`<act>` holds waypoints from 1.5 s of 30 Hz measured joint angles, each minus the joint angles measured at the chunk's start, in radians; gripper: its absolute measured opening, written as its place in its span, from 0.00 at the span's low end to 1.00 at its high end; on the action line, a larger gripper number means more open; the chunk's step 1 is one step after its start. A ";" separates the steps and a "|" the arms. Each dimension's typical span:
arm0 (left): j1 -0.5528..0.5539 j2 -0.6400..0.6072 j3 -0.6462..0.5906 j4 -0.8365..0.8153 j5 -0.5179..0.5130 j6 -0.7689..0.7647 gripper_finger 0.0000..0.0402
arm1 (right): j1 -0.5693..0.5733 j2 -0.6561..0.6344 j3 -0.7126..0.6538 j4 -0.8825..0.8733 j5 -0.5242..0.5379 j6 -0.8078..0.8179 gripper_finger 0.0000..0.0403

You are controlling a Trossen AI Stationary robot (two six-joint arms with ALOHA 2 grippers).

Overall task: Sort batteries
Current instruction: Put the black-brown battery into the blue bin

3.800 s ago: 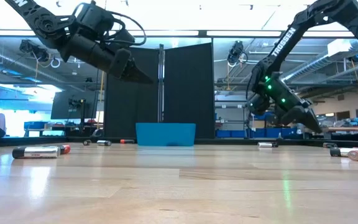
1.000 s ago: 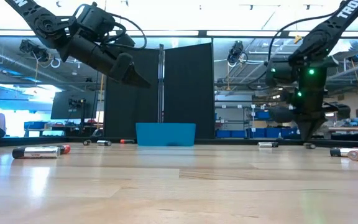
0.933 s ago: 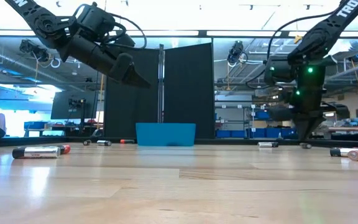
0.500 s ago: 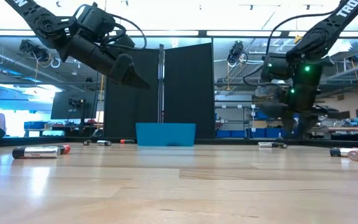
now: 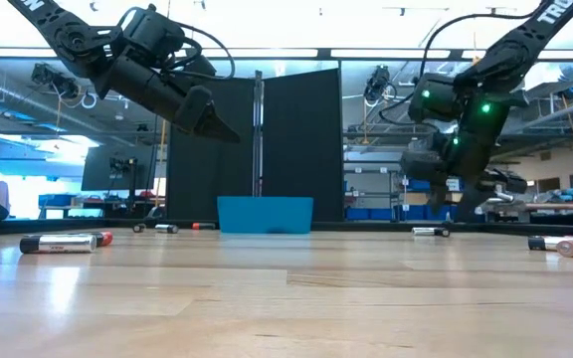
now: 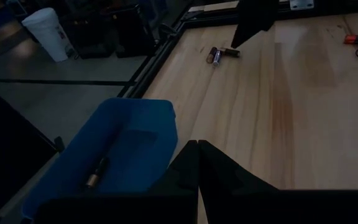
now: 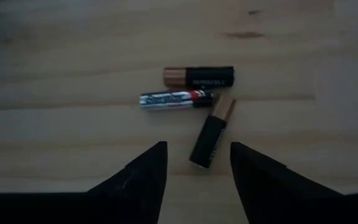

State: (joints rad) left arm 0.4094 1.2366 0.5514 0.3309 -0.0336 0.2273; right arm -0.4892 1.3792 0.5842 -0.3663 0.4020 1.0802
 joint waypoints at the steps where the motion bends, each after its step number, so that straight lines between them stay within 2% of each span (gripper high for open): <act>1: 0.000 0.000 0.000 0.000 0.000 0.000 0.03 | 0.000 0.022 0.000 0.019 0.000 0.001 0.46; 5: 0.000 0.000 0.000 -0.001 0.000 -0.001 0.03 | -0.003 0.133 0.000 0.108 0.002 -0.004 0.46; 9: 0.000 0.000 0.000 -0.010 0.000 -0.001 0.03 | 0.002 0.189 0.006 0.120 0.041 0.029 0.46; 12: 0.000 0.000 0.000 -0.011 0.000 -0.002 0.03 | 0.016 0.185 0.004 0.120 0.065 0.048 0.46; 17: 0.000 0.000 0.000 -0.012 0.000 -0.002 0.03 | 0.024 0.110 -0.002 0.089 0.046 0.014 0.44; 21: 0.000 0.000 0.000 -0.013 -0.001 -0.002 0.03 | 0.012 0.026 -0.002 0.053 0.043 -0.113 0.45; 25: 0.000 0.000 0.000 -0.013 0.000 -0.001 0.03 | -0.041 -0.014 -0.002 0.054 0.001 -0.381 0.45; 29: 0.000 0.000 0.000 -0.013 0.000 0.000 0.03 | -0.102 0.012 -0.001 0.102 -0.123 -0.624 0.45; 33: 0.000 0.000 0.000 -0.017 0.000 0.001 0.03 | -0.132 0.062 -0.001 0.099 -0.153 -0.794 0.45; 39: 0.000 0.000 0.000 -0.017 0.000 0.001 0.03 | -0.146 0.106 0.004 0.097 -0.179 -0.866 0.44; 45: 0.000 0.000 0.000 -0.021 0.000 -0.003 0.03 | -0.147 0.113 0.004 0.086 -0.236 -0.848 0.30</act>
State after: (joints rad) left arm 0.4091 1.2366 0.5514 0.3103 -0.0338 0.2242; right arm -0.6364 1.4918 0.5884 -0.2802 0.1655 0.2326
